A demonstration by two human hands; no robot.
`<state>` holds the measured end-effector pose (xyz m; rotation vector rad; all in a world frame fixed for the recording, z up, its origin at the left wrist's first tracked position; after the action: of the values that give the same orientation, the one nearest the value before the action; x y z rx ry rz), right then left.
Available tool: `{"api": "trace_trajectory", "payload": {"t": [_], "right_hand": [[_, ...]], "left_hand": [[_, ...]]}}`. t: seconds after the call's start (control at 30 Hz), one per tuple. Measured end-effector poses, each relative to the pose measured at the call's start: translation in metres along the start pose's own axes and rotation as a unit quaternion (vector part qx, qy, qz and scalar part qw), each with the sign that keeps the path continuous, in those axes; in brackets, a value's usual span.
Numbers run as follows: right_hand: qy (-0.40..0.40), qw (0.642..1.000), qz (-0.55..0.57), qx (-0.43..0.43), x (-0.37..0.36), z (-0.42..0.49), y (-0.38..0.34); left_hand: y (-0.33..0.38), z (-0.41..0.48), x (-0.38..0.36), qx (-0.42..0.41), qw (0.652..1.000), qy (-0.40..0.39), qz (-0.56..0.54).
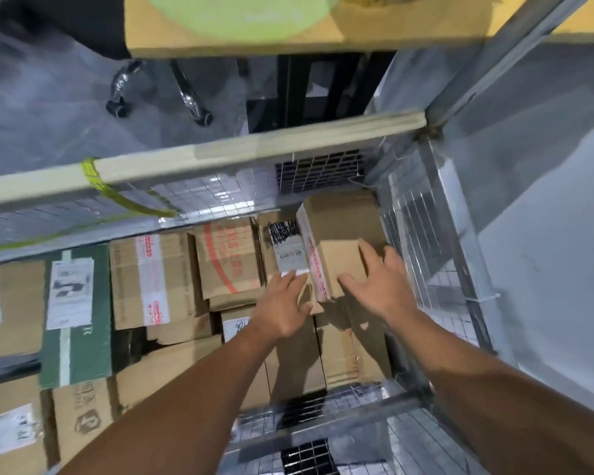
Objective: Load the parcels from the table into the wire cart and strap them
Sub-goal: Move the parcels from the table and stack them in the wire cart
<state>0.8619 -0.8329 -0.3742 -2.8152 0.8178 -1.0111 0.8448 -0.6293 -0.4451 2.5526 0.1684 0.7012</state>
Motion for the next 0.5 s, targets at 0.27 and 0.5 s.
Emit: {"api": "trace_trajectory", "payload": {"t": [0.27,0.5], "right_hand": [[0.061,0.993,-0.092,-0.035,-0.027,0.031,-0.001],[0.152,0.967,-0.199,-0.041,-0.048,0.016,0.0]], "left_hand": [[-0.041,0.042,-0.047,-0.005,0.981,0.055,0.187],[-0.041,0.044,-0.052,-0.01,0.975,0.099,0.198]]}}
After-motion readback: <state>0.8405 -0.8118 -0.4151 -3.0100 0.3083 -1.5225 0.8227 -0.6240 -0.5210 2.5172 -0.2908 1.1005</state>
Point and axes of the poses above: each hand's wrist, its own z-axis towards the middle knuckle, its own x-axis out of the back of the hand, y = z × x, the point moved 3 cm from there along z, towards the middle knuckle, and after that the axes turned 13 degrees about -y, right-handed, at the moved point
